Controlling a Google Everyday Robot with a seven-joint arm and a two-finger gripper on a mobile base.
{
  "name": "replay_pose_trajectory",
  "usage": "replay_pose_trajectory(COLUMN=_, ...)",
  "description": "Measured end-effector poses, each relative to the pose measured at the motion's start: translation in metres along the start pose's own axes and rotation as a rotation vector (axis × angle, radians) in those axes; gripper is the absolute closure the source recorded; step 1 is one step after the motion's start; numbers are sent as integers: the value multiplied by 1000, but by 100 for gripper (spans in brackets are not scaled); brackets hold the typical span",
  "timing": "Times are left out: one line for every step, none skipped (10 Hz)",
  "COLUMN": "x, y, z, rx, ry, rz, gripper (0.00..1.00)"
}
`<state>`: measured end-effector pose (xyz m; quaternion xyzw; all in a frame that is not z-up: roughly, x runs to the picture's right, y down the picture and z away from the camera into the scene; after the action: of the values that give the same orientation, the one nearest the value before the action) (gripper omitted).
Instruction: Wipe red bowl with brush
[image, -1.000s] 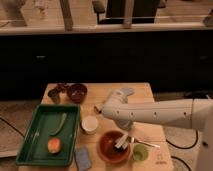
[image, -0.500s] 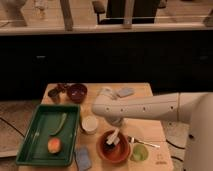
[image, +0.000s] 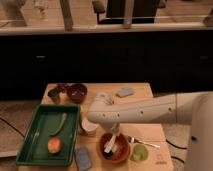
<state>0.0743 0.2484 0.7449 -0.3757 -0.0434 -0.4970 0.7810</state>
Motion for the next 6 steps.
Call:
replay_pose_trajectory(x=7, y=12, z=8, rx=-19, ry=-10, rz=18, gripper=100)
replay_pose_trajectory(x=17, y=21, z=15, rx=-32, ry=-14, rz=40, gripper=100)
replay_pose_trajectory(x=31, y=30, z=21, rx=-42, ry=-17, rz=72, gripper=100)
replay_pose_trajectory(x=43, y=32, z=22, rx=-43, ry=-15, rz=97, gripper=100)
replay_pose_trajectory(x=53, y=30, z=22, rx=-42, ry=-9, rz=111, gripper=100)
replay_pose_trajectory(x=56, y=26, z=20, rx=-39, ry=-6, rz=113, gripper=100)
